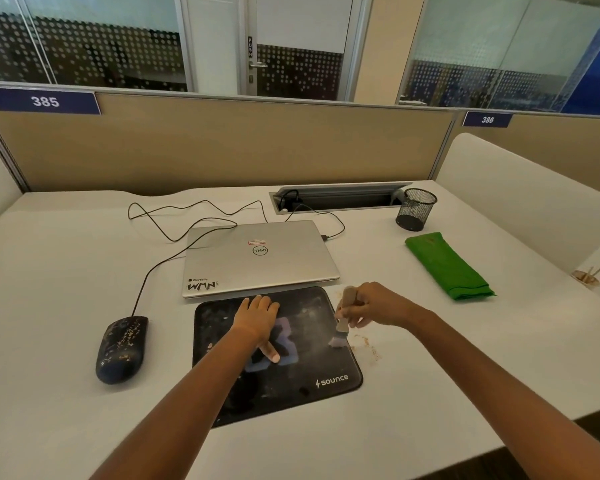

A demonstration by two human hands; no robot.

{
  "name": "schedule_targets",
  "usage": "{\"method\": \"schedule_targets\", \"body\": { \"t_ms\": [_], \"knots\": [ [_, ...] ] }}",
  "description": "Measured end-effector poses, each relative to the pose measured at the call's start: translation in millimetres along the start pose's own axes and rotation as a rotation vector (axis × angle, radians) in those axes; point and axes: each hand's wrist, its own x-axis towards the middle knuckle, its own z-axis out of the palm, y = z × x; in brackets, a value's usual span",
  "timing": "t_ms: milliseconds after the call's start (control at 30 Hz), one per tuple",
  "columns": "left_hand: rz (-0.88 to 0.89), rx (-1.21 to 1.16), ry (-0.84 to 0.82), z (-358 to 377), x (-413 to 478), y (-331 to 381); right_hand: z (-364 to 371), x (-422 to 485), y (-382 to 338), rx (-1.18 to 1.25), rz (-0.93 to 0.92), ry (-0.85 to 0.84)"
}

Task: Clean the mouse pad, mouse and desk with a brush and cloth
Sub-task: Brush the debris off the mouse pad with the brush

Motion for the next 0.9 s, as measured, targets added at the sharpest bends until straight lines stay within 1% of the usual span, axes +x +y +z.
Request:
{"method": "schedule_targets", "body": {
  "t_ms": [133, 200, 367, 467, 600, 800, 900],
  "knots": [
    [0.001, -0.006, -0.012, -0.2, -1.0, 0.0, 3.8, 20.1, -14.8, -0.033, -0.099, 0.247],
    [0.003, -0.008, -0.017, 0.6, -1.0, -0.7, 13.5, 29.0, -21.5, -0.041, -0.144, 0.310],
    [0.027, -0.084, -0.015, 0.4, 1.7, -6.0, 31.2, 33.7, -18.3, -0.071, -0.110, 0.297],
    [0.017, -0.153, 0.033, -2.4, 8.1, -9.9, 26.8, 28.9, -10.9, -0.057, -0.100, 0.297],
    [-0.031, -0.119, 0.074, -1.0, 17.4, -9.0, 29.0, 22.6, -4.1, 0.017, -0.093, 0.349],
    [-0.079, -0.126, 0.045, -1.5, 24.8, -12.2, 39.2, 20.1, 2.1, 0.068, -0.062, 0.368],
    [-0.092, -0.110, 0.077, -4.9, 27.8, -10.3, 40.1, 20.3, 4.3, 0.107, -0.045, 0.392]
  ]
}}
